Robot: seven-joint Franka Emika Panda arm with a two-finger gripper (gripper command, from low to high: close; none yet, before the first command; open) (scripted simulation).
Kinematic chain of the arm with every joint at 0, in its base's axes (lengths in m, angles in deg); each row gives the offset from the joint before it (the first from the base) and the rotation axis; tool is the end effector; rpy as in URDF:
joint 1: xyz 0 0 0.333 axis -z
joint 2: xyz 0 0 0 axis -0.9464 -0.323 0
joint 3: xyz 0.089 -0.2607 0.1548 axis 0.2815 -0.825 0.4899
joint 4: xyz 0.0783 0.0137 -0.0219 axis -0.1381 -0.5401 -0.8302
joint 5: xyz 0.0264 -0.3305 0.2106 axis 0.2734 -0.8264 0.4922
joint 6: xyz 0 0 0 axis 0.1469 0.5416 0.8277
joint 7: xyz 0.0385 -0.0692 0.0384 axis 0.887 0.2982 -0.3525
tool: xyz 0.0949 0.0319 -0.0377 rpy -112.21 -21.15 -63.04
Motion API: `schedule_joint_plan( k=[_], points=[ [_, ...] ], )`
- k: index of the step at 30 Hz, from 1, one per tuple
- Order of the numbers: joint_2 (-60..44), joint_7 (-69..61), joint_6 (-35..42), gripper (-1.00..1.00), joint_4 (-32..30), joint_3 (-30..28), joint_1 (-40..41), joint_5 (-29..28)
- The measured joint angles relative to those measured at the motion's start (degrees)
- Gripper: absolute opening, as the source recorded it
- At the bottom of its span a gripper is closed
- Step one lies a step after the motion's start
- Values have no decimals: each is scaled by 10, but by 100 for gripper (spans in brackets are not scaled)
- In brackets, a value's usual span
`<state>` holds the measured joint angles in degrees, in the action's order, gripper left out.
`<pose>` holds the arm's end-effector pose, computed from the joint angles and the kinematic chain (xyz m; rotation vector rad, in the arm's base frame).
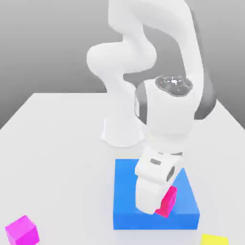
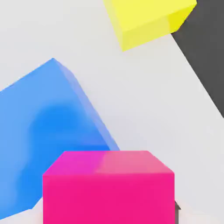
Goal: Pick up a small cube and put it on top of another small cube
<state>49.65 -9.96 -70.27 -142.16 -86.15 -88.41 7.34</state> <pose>0.4740 0.0216 0.2160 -3.1285 -0.0653 0.0593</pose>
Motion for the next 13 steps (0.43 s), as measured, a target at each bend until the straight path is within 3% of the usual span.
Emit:
schedule_joint_plan(
  k=[6, 10, 11, 13],
  points=[
    [-20, 5, 37, -100, 58, -81, 90, 28],
    [-109, -24, 10, -100, 116, -89, 176, 99],
    [-126, -31, 2, 100, 124, -85, 189, 111],
    [-126, -31, 2, 100, 124, -85, 189, 111]
  ],
)
